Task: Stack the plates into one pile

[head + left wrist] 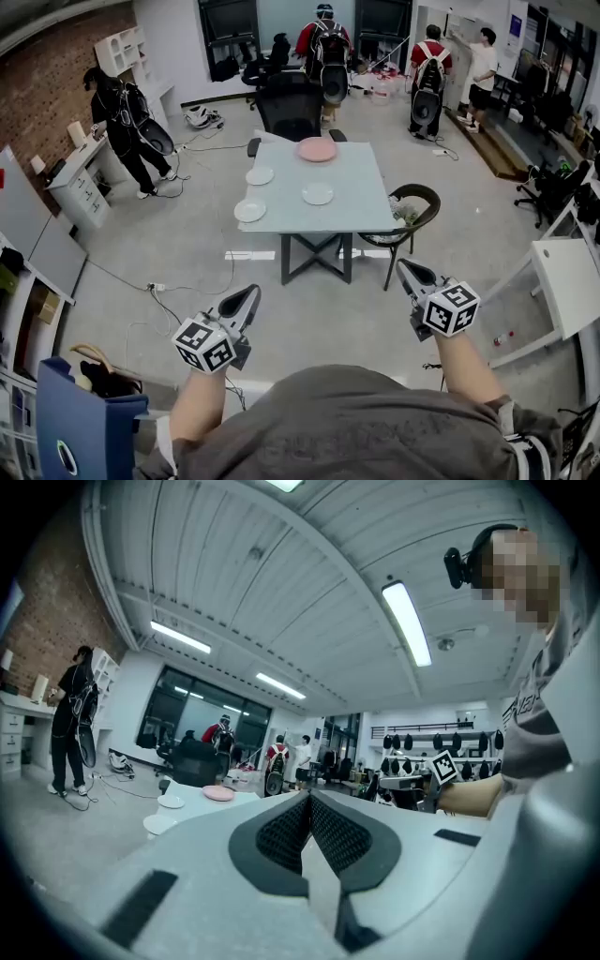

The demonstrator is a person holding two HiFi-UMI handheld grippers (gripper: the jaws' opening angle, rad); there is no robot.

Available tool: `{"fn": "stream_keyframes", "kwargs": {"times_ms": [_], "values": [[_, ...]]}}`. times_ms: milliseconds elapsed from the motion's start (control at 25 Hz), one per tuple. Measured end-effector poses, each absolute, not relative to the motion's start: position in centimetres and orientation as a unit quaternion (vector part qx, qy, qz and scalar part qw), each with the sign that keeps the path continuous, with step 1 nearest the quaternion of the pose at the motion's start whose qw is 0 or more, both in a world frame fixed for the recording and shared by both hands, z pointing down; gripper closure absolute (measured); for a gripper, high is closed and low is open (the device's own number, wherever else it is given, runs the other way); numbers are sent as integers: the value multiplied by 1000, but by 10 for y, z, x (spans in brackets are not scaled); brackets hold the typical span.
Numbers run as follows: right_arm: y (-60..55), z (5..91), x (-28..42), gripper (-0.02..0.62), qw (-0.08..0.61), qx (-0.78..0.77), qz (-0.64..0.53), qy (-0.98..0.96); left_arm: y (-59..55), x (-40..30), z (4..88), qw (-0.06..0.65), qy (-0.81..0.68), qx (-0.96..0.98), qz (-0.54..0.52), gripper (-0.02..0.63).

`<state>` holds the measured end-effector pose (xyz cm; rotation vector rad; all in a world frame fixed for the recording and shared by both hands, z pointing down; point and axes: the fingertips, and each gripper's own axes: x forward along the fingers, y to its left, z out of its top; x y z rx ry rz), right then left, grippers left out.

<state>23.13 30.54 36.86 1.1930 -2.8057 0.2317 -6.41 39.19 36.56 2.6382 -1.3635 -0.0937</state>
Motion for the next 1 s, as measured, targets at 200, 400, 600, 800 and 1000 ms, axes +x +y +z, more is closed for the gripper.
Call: {"fn": "stream_keyframes", "kwargs": {"times_ms": [200, 400, 600, 800, 1000], "values": [[305, 365, 245, 601, 33, 391, 67, -917, 392, -49, 365, 85, -459, 884, -29, 600], [310, 359, 262, 601, 34, 379, 55, -923, 391, -25, 361, 79, -462, 883, -28, 600], [310, 351, 290, 601, 28, 372, 47, -927, 387, 14, 355, 73, -458, 885, -26, 600], [312, 349, 320, 601, 23, 366, 43, -929, 384, 54, 353, 72, -453, 888, -34, 600], [316, 354, 344, 601, 21, 363, 45, -930, 382, 80, 358, 71, -453, 888, -23, 598]]}}
